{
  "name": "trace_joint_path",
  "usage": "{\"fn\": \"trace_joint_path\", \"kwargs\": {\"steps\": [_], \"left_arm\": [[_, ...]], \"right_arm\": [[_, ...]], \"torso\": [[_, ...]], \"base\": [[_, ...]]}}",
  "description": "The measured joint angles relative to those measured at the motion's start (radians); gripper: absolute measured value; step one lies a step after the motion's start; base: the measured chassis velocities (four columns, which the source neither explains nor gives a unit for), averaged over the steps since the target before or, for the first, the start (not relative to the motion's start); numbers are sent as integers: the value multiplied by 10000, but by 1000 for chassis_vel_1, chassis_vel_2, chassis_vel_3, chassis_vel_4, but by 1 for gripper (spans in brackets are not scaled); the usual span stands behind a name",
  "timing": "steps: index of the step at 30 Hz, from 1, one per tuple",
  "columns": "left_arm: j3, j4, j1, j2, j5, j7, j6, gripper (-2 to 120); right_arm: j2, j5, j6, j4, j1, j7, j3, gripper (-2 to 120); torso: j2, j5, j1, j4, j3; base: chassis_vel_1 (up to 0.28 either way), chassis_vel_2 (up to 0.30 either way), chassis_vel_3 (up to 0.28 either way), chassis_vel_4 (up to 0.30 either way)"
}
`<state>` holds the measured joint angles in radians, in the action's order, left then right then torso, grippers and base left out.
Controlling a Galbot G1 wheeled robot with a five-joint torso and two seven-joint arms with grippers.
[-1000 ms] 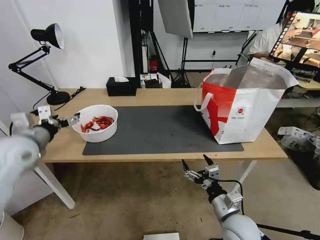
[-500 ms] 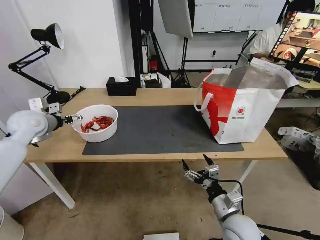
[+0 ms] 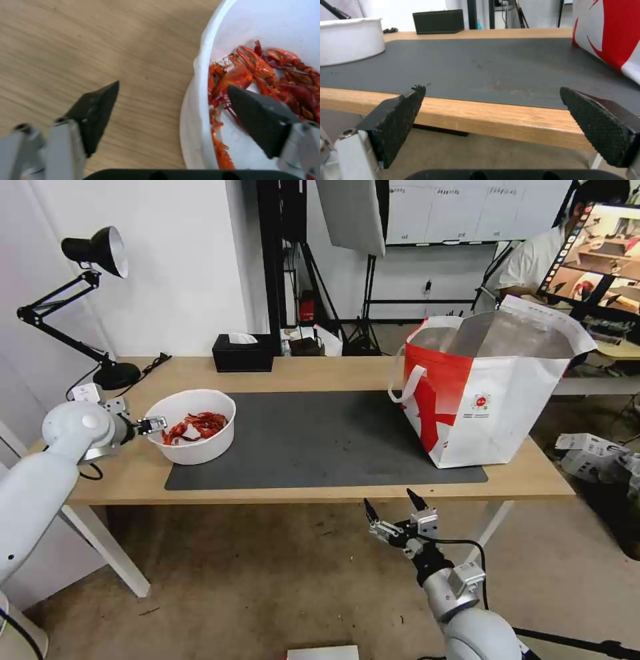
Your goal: Pick up the trash from the table and place it into the takeout bag.
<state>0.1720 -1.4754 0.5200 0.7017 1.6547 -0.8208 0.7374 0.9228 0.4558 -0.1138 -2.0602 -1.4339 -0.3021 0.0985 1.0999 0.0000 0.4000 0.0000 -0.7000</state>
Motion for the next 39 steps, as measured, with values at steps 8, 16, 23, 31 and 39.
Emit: {"fn": "trace_joint_path", "kwargs": {"steps": [8, 16, 23, 31, 39], "left_arm": [[40, -69, -52, 19, 300, -214, -8, 50], [214, -241, 135, 93, 309, -170, -65, 22], [516, -678, 364, 93, 320, 161, -415, 0], [789, -1457, 675, 236, -902, 969, -2048, 0], [678, -2091, 1044, 428, -3904, 2556, -4419, 0]], "right_arm": [[0, 0, 0, 0, 0, 0, 0, 100], [0, 0, 0, 0, 0, 0, -1, 100], [0, 0, 0, 0, 0, 0, 0, 100], [0, 0, 0, 0, 0, 0, 0, 100], [0, 1, 0, 0, 0, 1, -1, 100]], "torso": [[1, 0, 1, 0, 0], [1, 0, 1, 0, 0], [1, 0, 1, 0, 0], [1, 1, 0, 0, 0], [1, 0, 0, 0, 0]], "base": [[0, 0, 0, 0], [0, 0, 0, 0], [0, 0, 0, 0], [0, 0, 0, 0], [0, 0, 0, 0]]}}
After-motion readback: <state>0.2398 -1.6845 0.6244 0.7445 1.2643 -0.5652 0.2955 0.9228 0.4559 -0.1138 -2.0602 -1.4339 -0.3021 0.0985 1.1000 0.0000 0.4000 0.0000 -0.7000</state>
